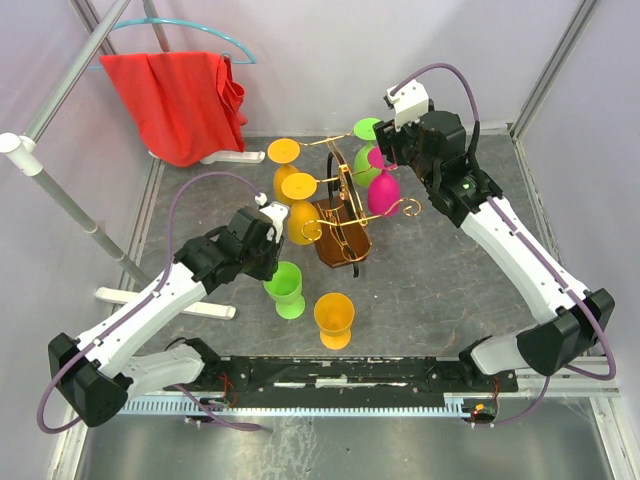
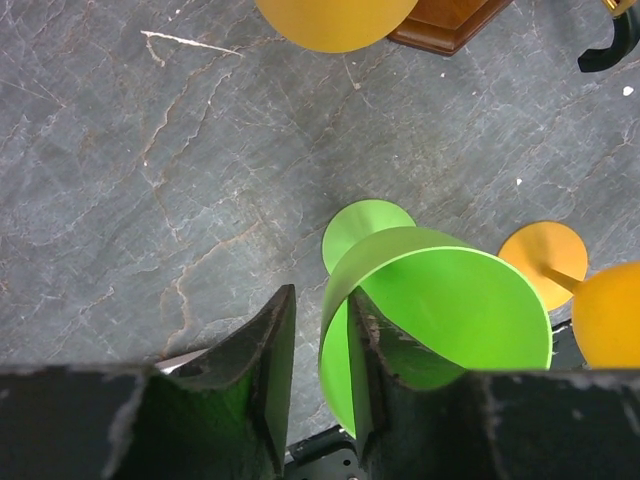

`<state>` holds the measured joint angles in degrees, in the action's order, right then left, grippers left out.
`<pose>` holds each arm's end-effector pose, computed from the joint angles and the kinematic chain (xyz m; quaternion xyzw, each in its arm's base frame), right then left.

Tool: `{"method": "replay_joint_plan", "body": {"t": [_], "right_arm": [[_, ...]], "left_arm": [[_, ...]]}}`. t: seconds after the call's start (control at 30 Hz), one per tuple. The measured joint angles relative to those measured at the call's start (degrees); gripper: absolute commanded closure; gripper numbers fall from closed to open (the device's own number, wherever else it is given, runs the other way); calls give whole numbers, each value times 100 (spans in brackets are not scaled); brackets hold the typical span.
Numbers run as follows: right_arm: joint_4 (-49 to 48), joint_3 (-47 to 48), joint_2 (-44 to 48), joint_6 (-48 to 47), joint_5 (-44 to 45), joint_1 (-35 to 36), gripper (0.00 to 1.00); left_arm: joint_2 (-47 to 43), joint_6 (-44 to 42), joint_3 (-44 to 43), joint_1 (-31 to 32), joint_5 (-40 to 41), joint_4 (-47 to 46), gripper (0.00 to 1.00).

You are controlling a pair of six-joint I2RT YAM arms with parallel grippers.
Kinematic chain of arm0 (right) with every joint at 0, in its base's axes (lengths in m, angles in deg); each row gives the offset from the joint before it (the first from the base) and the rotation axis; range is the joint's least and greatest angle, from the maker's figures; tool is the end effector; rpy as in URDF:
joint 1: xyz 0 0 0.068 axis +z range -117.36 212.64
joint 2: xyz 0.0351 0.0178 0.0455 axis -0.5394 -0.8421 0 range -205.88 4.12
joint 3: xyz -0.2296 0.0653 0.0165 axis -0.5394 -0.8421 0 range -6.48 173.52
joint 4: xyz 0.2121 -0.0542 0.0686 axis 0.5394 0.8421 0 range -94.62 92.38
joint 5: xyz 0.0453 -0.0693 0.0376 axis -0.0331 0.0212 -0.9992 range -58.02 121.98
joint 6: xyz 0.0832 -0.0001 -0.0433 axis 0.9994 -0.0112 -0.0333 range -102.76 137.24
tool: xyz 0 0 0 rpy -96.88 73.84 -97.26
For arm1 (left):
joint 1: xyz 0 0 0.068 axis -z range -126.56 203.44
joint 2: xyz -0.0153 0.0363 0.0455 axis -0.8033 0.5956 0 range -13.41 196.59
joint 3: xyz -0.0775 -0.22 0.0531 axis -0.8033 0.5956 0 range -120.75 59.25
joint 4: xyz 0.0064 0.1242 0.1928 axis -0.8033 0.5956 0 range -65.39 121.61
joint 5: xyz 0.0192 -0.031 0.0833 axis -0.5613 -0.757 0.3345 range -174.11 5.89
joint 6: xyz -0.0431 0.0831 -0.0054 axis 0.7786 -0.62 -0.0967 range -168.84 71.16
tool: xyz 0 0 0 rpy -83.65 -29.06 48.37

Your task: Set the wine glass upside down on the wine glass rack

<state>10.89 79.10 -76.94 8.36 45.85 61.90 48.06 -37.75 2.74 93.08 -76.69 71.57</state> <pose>0.3090 0.1497 0.3865 -0.1776 0.7490 0.0200 0.6381 0.1787 -0.1337 0.2322 0.2120 0.9194 -0.0842 0.3204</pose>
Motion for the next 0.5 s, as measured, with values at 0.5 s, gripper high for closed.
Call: {"method": "replay_joint_plan", "body": {"t": [0.5], "right_arm": [[-2,0,9,-17,24,0,27]], "left_arm": [[164,28,28,0,15,-214,97]]}}
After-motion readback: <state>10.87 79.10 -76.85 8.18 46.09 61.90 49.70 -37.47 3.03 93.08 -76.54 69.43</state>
